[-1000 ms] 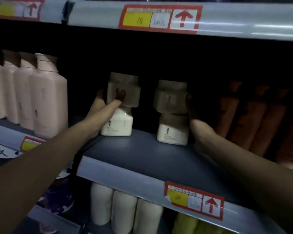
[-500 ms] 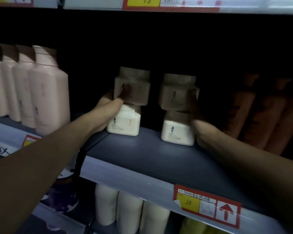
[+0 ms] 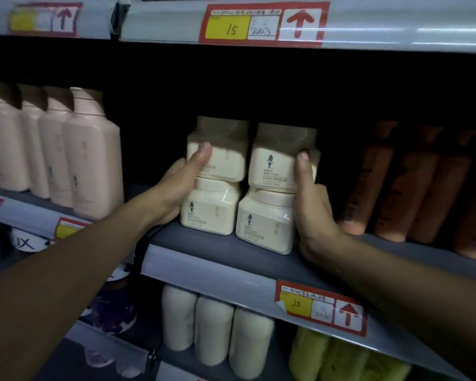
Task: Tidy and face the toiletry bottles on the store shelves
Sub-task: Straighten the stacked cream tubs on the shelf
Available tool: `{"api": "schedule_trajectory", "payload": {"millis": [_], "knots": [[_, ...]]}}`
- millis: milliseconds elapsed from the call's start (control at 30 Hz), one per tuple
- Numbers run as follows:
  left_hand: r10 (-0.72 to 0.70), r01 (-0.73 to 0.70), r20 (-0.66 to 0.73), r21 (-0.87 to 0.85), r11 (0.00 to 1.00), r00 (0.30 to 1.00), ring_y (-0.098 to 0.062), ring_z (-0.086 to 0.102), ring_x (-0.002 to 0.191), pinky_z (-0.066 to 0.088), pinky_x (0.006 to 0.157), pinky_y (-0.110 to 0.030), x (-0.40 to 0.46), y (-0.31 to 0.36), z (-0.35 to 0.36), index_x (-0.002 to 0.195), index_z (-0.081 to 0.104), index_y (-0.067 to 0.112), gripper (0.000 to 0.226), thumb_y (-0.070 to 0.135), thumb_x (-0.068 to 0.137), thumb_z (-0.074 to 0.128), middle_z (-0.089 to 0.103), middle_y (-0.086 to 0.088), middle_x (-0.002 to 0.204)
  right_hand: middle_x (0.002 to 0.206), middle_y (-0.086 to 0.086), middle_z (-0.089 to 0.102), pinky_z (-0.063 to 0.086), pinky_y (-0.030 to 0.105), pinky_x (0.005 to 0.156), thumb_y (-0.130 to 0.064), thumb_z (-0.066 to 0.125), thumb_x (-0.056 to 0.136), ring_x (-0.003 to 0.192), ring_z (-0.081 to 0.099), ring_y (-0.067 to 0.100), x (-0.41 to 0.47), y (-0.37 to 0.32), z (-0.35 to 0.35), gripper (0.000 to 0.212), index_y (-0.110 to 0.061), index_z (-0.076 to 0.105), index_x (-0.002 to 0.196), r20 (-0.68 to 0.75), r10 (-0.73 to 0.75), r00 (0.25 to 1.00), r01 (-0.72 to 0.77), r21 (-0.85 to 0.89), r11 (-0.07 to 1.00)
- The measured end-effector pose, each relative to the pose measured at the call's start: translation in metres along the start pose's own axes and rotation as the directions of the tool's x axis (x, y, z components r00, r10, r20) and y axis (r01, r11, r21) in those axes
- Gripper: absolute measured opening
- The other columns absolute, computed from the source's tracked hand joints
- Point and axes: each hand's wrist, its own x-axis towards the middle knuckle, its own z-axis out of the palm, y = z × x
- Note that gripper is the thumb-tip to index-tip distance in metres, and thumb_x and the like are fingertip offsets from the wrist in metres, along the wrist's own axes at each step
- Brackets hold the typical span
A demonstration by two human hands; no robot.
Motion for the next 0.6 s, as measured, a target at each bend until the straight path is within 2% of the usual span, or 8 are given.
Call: {"api": "schedule_trajectory", "payload": {"millis": [67,133,233,300,367,500,600], "knots": [[0.004,-0.004,0.010,-0.058,0.998,1.000,-0.019,0.078,0.096,0.060,0.089,-0.038,-0.008,0.003,0.000,0.110,0.074,0.019,0.052,0.064,0.096,0.050,0.081,-0.004,0.105,0.117,0.002,0.076,0.056,0.045,0.100,-0.108,0.052,0.047,0.106,0.075,0.021,-0.006,0.000,0.002,0.123,-0.019,0.062,0.132,0.020,0.003,1.000,-0.004,0.022,1.000],[0.009,-0.009,-0.003,-0.139,0.990,1.000,-0.017,0.078,0.094,0.061,0.087,-0.037,-0.017,0.005,0.000,0.109,0.073,0.021,0.047,0.058,0.102,0.044,0.081,-0.003,0.104,0.118,-0.001,0.076,0.056,0.046,0.099,-0.105,0.055,0.051,0.107,0.074,0.019,-0.015,-0.001,0.004,0.113,-0.025,0.060,0.131,0.039,-0.035,0.999,0.033,0.054,0.998],[0.035,-0.039,-0.026,-0.191,0.981,0.999,-0.017,0.076,0.105,0.059,0.098,-0.042,-0.027,0.007,0.000,0.115,0.071,0.025,0.067,0.076,0.084,0.042,0.080,-0.002,0.113,0.119,-0.005,0.074,0.056,0.044,0.101,-0.098,0.058,0.059,0.108,0.073,0.011,-0.026,-0.007,0.004,0.104,-0.024,0.054,0.132,0.047,-0.085,0.995,0.083,0.052,0.995],[0.038,-0.046,-0.059,-0.150,0.988,0.998,-0.018,0.075,0.110,0.055,0.104,-0.048,-0.029,0.007,-0.001,0.116,0.072,0.028,0.081,0.087,0.070,0.042,0.079,-0.001,0.116,0.120,-0.009,0.068,0.055,0.041,0.103,-0.096,0.057,0.057,0.109,0.069,0.007,-0.032,-0.011,0.001,0.106,-0.022,0.045,0.132,0.049,-0.102,0.994,0.102,0.006,0.995],[0.030,-0.036,-0.075,-0.082,0.996,0.997,-0.017,0.075,0.110,0.054,0.106,-0.048,-0.028,0.006,-0.003,0.114,0.073,0.031,0.091,0.099,0.062,0.041,0.079,0.002,0.114,0.120,-0.009,0.067,0.056,0.041,0.102,-0.102,0.059,0.046,0.109,0.069,0.008,-0.036,-0.014,0.000,0.115,-0.024,0.041,0.130,0.053,-0.100,0.994,0.102,-0.038,0.994],[-0.010,0.009,-0.089,-0.011,1.000,0.996,-0.017,0.075,0.108,0.054,0.105,-0.048,-0.030,0.006,-0.003,0.113,0.075,0.033,0.095,0.102,0.059,0.037,0.080,0.004,0.110,0.115,-0.011,0.069,0.058,0.045,0.098,-0.102,0.058,0.049,0.106,0.071,0.009,-0.039,-0.010,0.005,0.096,-0.035,0.045,0.116,0.045,-0.146,0.988,0.148,-0.064,0.987],[-0.017,0.021,-0.112,0.036,0.999,0.994,-0.014,0.075,0.105,0.056,0.103,-0.044,-0.033,0.008,0.001,0.115,0.074,0.033,0.103,0.107,0.058,0.032,0.081,0.008,0.106,0.119,-0.008,0.067,0.057,0.044,0.099,-0.102,0.054,0.053,0.108,0.069,0.011,-0.037,-0.008,0.008,0.094,-0.034,0.050,0.117,0.003,-0.184,0.983,0.183,-0.096,0.978]]}}
